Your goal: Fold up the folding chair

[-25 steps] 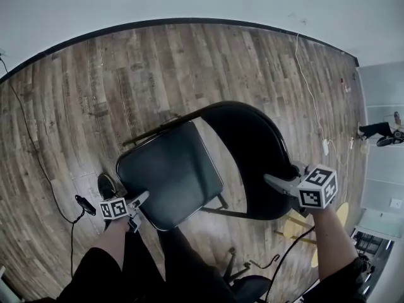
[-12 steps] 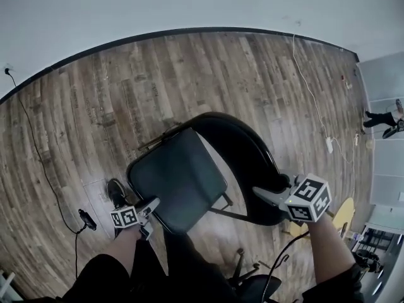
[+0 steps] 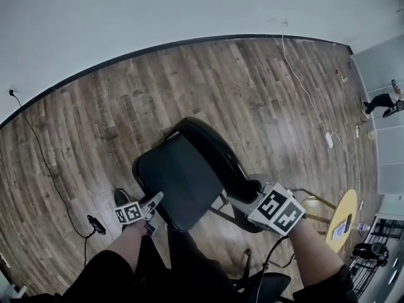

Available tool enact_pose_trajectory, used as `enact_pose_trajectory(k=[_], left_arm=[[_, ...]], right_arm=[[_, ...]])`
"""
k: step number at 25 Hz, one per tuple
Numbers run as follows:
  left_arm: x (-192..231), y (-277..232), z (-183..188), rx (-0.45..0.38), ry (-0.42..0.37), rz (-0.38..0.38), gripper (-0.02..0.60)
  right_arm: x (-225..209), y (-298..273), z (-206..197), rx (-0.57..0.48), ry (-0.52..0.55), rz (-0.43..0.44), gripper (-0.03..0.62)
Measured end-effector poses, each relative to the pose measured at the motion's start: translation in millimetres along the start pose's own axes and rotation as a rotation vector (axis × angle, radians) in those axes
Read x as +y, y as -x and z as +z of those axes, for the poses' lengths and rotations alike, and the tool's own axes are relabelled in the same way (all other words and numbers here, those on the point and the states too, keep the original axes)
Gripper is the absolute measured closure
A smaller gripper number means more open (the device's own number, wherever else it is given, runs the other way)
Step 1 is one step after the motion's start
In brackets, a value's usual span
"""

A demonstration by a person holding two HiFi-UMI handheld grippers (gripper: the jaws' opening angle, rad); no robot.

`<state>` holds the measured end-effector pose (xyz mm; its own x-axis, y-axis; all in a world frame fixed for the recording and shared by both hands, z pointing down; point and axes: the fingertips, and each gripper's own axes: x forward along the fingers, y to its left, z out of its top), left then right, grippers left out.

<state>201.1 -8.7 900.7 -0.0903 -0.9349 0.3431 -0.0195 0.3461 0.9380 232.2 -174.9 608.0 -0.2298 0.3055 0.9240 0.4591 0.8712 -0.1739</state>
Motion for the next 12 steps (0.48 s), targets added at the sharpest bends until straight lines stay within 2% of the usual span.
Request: enact_pose_trajectory(k=[6, 8, 12], left_arm=[[-28.0, -13.3, 17.9, 0.016, -0.030, -0.021, 0.282], [-37.9, -16.3, 19.8, 0.016, -0.037, -0.037, 0.304], [-58.2, -26.2, 24.6, 0.010, -0.042, -0.078, 0.301]], right_arm=[[12.5, -1.0, 17.7, 0.003, -0.031, -0.034, 0.425], [15.3, 0.1, 21.0, 0.004, -0.035, -0.040, 0.425], [15.9, 2.5, 24.0, 0.004, -0.040, -0.065, 0.425]])
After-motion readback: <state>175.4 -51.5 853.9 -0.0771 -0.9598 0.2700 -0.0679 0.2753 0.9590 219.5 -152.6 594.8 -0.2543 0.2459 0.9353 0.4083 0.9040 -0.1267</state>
